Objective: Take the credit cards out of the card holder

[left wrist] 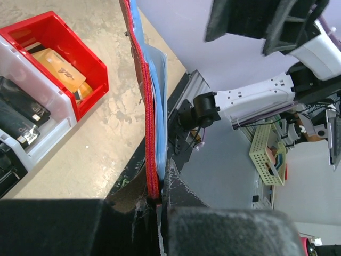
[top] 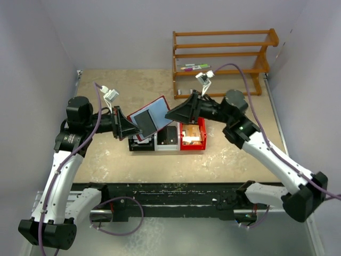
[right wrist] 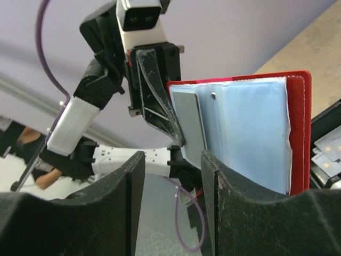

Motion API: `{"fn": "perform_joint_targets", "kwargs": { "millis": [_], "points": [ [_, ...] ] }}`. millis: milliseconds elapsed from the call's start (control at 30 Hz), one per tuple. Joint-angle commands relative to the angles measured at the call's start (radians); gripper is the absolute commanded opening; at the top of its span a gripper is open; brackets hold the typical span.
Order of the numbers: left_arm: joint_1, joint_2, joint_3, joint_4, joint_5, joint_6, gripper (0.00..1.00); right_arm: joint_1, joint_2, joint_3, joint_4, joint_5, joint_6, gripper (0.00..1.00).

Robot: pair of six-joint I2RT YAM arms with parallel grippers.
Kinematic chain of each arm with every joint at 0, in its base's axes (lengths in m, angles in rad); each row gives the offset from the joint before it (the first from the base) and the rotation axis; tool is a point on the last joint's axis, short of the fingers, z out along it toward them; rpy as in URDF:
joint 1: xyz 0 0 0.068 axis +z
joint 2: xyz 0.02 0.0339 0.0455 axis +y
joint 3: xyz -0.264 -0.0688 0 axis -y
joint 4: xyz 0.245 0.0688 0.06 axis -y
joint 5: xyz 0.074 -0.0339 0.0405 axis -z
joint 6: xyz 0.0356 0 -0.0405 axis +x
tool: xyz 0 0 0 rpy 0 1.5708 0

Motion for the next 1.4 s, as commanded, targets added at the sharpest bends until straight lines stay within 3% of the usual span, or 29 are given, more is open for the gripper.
{"fn": "perform_joint_targets", "kwargs": {
  "millis": [0,667,933,1100,1233,1300,1367],
  "points": [
    [0.001,-0.010,0.008,0.050,0.072,-0.030,0.00,0.009,0.097,0.096,0.080,-0.190,-0.005,0.48],
    [0.001,-0.001,-0.028,0.143,0.194,-0.114,0.00,0.054,0.265,0.125,0.262,-0.381,0.077,0.39],
    [0.001,0.008,-0.028,0.129,0.174,-0.104,0.00,0.074,0.283,0.111,0.358,-0.381,0.132,0.18],
    [0.001,0.018,-0.027,0.127,0.161,-0.105,0.00,0.098,0.309,0.090,0.395,-0.365,0.154,0.17],
    [0.001,0.018,-0.026,0.128,0.160,-0.109,0.00,0.108,0.329,0.067,0.416,-0.345,0.164,0.29],
    [0.001,0.017,-0.026,0.133,0.165,-0.113,0.00,0.109,0.334,0.051,0.446,-0.339,0.181,0.24],
    [0.001,0.013,-0.027,0.141,0.178,-0.121,0.01,0.110,0.337,0.030,0.488,-0.339,0.210,0.13]
  ]
}}
